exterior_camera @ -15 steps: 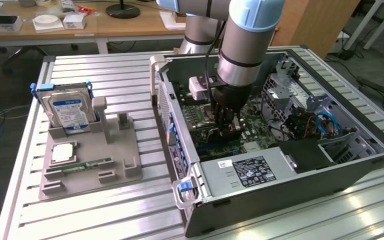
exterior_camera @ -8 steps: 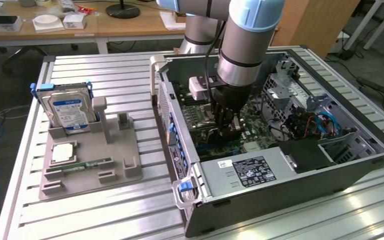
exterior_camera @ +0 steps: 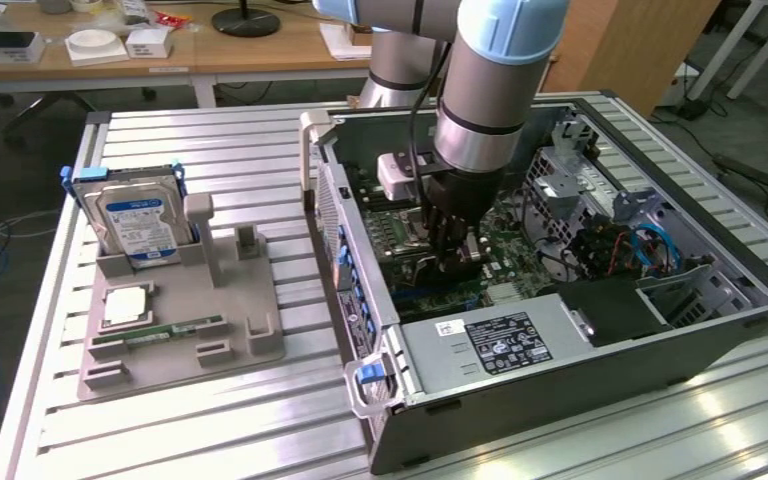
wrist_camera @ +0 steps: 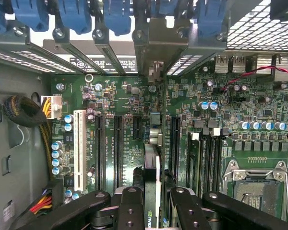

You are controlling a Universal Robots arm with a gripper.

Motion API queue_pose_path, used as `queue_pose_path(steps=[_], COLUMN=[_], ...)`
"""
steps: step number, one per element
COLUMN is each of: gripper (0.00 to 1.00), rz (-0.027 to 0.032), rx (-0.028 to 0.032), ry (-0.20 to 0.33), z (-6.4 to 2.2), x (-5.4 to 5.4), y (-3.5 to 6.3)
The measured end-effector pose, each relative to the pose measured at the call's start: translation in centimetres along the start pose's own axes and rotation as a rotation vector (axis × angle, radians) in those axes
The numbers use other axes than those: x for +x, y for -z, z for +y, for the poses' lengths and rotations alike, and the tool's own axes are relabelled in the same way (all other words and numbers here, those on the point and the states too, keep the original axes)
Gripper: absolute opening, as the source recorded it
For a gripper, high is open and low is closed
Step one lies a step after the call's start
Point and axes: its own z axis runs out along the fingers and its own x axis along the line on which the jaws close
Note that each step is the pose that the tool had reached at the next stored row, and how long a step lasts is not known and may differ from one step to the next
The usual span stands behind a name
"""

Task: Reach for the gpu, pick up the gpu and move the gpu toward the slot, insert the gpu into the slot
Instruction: 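Insert the gpu into the slot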

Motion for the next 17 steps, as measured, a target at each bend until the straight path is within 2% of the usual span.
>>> queue_pose_path(steps=[17], gripper=[0.26], rz=[0.0001], rx=[-0.0001], ry=[0.000], z=[0.00], x=[-0.01], y=[-0.25])
